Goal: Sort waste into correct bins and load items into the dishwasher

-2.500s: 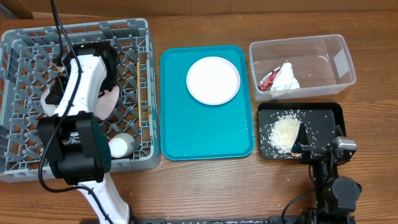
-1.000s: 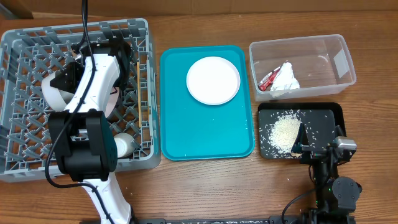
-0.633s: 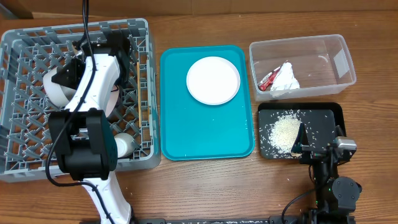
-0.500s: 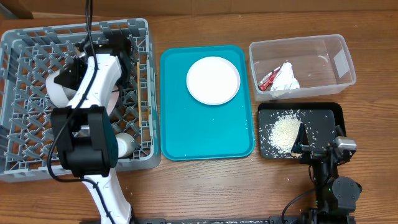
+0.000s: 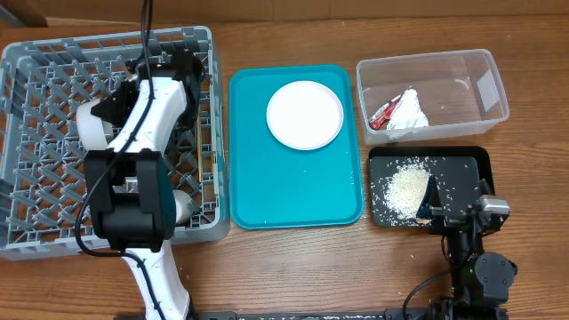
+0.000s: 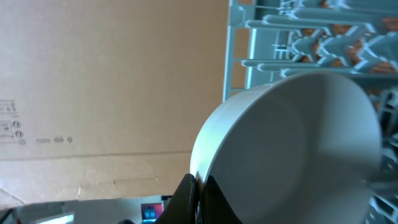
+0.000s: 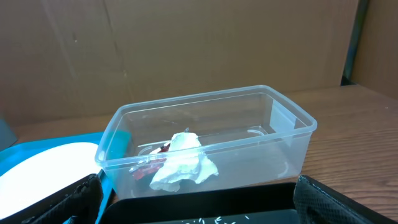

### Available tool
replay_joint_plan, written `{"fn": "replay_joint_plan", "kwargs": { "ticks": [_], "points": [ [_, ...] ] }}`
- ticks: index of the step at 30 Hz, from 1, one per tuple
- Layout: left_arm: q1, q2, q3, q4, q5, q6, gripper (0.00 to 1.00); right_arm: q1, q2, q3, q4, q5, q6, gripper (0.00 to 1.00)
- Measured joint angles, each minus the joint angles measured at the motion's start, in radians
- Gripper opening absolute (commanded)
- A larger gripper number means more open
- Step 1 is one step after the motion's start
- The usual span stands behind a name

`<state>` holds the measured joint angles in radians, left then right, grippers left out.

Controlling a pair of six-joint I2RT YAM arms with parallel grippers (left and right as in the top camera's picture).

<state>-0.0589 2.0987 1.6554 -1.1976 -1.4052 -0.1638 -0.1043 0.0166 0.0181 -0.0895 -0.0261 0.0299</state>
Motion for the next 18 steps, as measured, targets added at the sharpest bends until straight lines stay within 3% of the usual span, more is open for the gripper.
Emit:
{"fn": "replay_joint_plan", "kwargs": {
  "ticks": [2, 3, 4, 5, 13, 18],
  "points": [
    [-0.013, 0.0, 0.0, -0.018, 0.018, 0.003, 0.21, 0.0, 0.0, 0.0, 0.0, 0.0, 0.0, 1.0],
    [-0.022, 0.0, 0.0, -0.025, 0.029, 0.0, 0.34, 0.0, 0.0, 0.0, 0.0, 0.0, 0.0, 1.0],
    [-0.031, 0.0, 0.0, -0.03, 0.04, -0.007, 0.53, 0.0, 0.0, 0.0, 0.0, 0.0, 0.0, 1.0],
    [-0.042, 0.0, 0.0, -0.035, 0.048, -0.016, 1.0, 0.0, 0.0, 0.0, 0.0, 0.0, 0.0, 1.0],
    [-0.12, -0.011, 0.002, -0.116, 0.143, -0.136, 1.0, 0.0, 0.0, 0.0, 0.0, 0.0, 0.0, 1.0],
    [-0.164, -0.096, 0.064, -0.116, 0.335, -0.179, 1.0, 0.0, 0.0, 0.0, -0.001, 0.0, 0.0, 1.0]
  ]
}}
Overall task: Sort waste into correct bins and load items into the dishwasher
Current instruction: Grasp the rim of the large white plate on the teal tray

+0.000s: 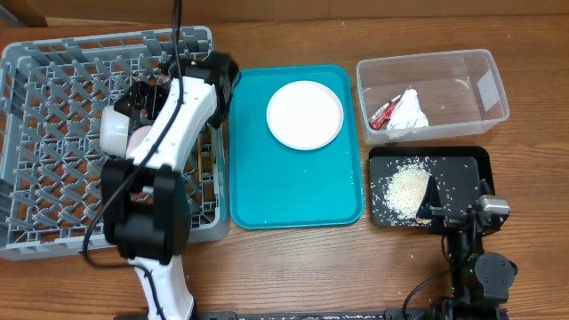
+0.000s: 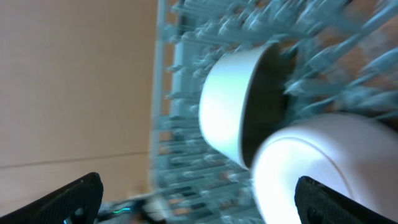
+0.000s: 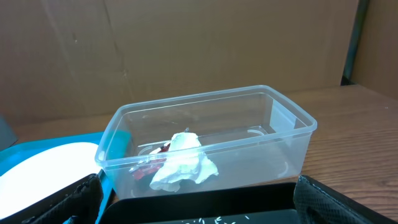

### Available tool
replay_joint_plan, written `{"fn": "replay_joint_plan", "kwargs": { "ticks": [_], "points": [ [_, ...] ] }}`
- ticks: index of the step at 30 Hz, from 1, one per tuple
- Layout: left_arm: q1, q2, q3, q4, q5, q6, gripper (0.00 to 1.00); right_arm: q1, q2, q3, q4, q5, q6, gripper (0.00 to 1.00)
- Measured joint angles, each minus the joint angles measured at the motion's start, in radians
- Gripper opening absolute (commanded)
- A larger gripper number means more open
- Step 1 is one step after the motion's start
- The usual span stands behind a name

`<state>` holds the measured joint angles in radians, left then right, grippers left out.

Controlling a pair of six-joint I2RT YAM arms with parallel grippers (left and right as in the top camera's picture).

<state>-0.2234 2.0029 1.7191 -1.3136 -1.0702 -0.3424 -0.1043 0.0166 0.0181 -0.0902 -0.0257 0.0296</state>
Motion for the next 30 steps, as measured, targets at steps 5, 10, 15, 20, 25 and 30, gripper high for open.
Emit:
{"fn": "replay_joint_plan", "kwargs": {
  "ticks": [5, 10, 15, 20, 25, 30],
  "points": [
    [-0.052, -0.175, 0.109, 0.125, 0.372, -0.019, 1.0, 0.0, 0.0, 0.0, 0.0, 0.0, 0.0, 1.0],
    [-0.077, -0.276, 0.14, 0.187, 0.819, -0.029, 0.9, 0.0, 0.0, 0.0, 0.0, -0.001, 0.0, 1.0],
    [-0.122, -0.187, 0.14, 0.195, 1.021, -0.033, 0.8, 0.0, 0.0, 0.0, 0.0, 0.0, 0.0, 1.0],
    [-0.206, 0.0, 0.138, 0.211, 1.078, -0.049, 0.52, 0.0, 0.0, 0.0, 0.0, 0.0, 0.0, 1.0],
    [-0.232, 0.16, 0.13, 0.223, 1.077, -0.183, 0.49, 0.0, 0.0, 0.0, 0.0, 0.0, 0.0, 1.0],
    [-0.212, 0.232, 0.13, 0.267, 1.075, -0.251, 0.22, 0.0, 0.0, 0.0, 0.0, 0.0, 0.0, 1.0]
  ]
}}
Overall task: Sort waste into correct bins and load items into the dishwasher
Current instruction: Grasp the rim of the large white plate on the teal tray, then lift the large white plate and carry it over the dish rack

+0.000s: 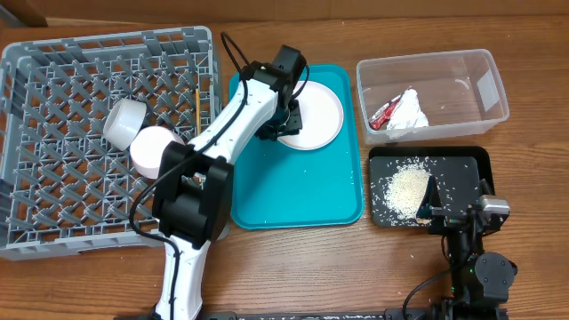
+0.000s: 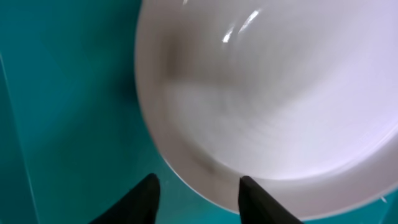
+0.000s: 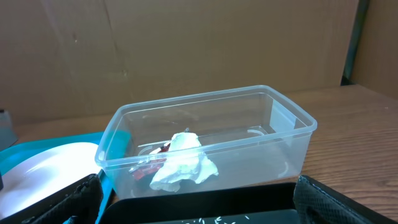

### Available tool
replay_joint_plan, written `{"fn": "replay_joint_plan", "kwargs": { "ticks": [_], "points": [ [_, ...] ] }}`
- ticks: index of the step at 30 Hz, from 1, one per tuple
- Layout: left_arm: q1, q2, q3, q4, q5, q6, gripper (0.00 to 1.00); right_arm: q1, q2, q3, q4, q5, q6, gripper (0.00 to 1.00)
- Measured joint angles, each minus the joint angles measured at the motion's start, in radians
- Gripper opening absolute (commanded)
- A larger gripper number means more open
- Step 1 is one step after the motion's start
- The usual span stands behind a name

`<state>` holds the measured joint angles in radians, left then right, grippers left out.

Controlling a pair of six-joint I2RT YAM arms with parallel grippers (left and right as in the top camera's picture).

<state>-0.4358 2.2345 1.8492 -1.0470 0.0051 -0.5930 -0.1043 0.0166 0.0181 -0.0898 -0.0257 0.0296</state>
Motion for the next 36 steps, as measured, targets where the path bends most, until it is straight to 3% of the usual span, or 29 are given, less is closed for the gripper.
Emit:
{"fn": "replay_joint_plan", "kwargs": {
  "ticks": [4, 10, 16, 28, 36],
  "points": [
    [0.006, 0.054, 0.0, -0.042, 0.003, -0.043, 0.04, 0.0, 0.0, 0.0, 0.0, 0.0, 0.0, 1.0],
    [0.008, 0.045, 0.008, -0.115, 0.0, -0.074, 0.04, 0.0, 0.0, 0.0, 0.0, 0.0, 0.0, 1.0],
    [0.028, -0.047, 0.044, -0.277, -0.137, -0.085, 0.04, 0.0, 0.0, 0.0, 0.0, 0.0, 0.0, 1.0],
    [0.045, -0.493, 0.232, -0.613, -0.695, -0.064, 0.04, 0.0, 0.0, 0.0, 0.0, -0.001, 0.0, 1.0],
    [0.056, -0.578, 0.232, -0.644, -1.088, 0.119, 0.04, 0.0, 0.0, 0.0, 0.0, -0.001, 0.0, 1.0]
  ]
}}
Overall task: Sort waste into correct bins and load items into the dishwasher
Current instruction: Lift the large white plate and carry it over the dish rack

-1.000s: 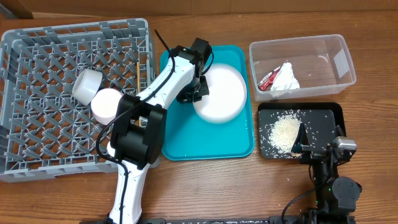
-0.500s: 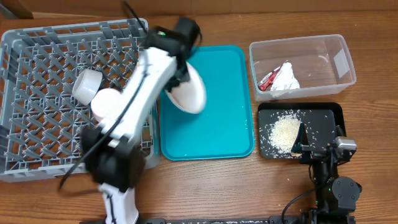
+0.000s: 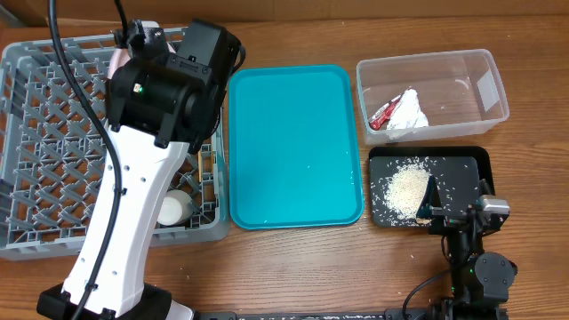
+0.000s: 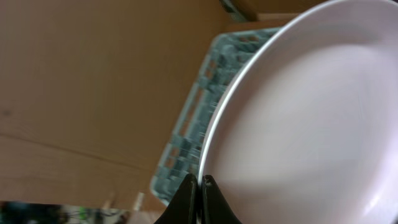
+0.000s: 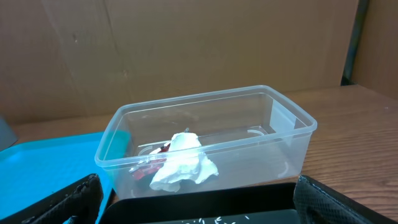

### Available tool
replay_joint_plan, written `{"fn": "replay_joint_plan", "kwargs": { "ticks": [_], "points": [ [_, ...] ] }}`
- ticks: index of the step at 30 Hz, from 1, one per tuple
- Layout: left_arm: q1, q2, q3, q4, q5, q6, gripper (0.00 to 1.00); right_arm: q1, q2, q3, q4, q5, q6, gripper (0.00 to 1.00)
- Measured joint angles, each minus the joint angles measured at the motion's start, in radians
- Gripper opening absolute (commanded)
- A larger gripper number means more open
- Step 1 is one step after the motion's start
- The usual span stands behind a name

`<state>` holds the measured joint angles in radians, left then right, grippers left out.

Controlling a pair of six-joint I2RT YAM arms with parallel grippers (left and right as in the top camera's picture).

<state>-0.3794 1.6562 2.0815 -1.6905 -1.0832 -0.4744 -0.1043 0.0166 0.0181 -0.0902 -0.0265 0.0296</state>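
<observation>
My left gripper (image 4: 200,190) is shut on the rim of the white plate (image 4: 298,124), which fills the left wrist view on edge. Behind it is the grey dish rack (image 4: 202,121). From overhead the raised left arm covers the right part of the rack (image 3: 53,133), and only a sliver of the plate (image 3: 120,53) shows at the arm's far end. The teal tray (image 3: 293,142) has nothing on it. My right gripper (image 5: 199,202) rests open over the black tray of rice (image 3: 427,182).
A clear bin (image 3: 431,84) at the back right holds a crumpled tissue (image 5: 183,162) and a red wrapper (image 3: 384,113). A white cup (image 3: 175,209) lies at the rack's near right corner. The arm hides the rest of the rack's right side.
My left gripper was open around the plate's rim on the teal tray. Now it is shut on the plate and raised over the rack's far right part. The tray is bare.
My left gripper first held a white cup over the rack. Then it was open, with the cup lying in the rack beside another. Then it stood open at the plate on the tray, and now holds that plate above the rack. The right arm stayed still.
</observation>
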Motion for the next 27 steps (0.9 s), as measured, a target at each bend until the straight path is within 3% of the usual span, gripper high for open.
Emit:
{"fn": "replay_joint_plan", "kwargs": {
  "ticks": [7, 14, 22, 27],
  "points": [
    [0.105, 0.0, -0.019, 0.001, -0.153, 0.091, 0.04, 0.0, 0.0, 0.0, 0.0, 0.0, 0.0, 1.0],
    [0.303, 0.0, -0.178, 0.023, -0.222, -0.01, 0.04, 0.0, 0.0, 0.0, 0.001, 0.0, 0.001, 1.0],
    [0.467, 0.0, -0.387, 0.286, -0.312, -0.068, 0.04, 0.0, 0.0, 0.0, 0.0, 0.0, 0.0, 1.0],
    [0.502, 0.002, -0.44, 0.509, -0.319, 0.068, 0.04, 0.0, 0.0, 0.0, 0.0, 0.0, 0.0, 1.0]
  ]
}}
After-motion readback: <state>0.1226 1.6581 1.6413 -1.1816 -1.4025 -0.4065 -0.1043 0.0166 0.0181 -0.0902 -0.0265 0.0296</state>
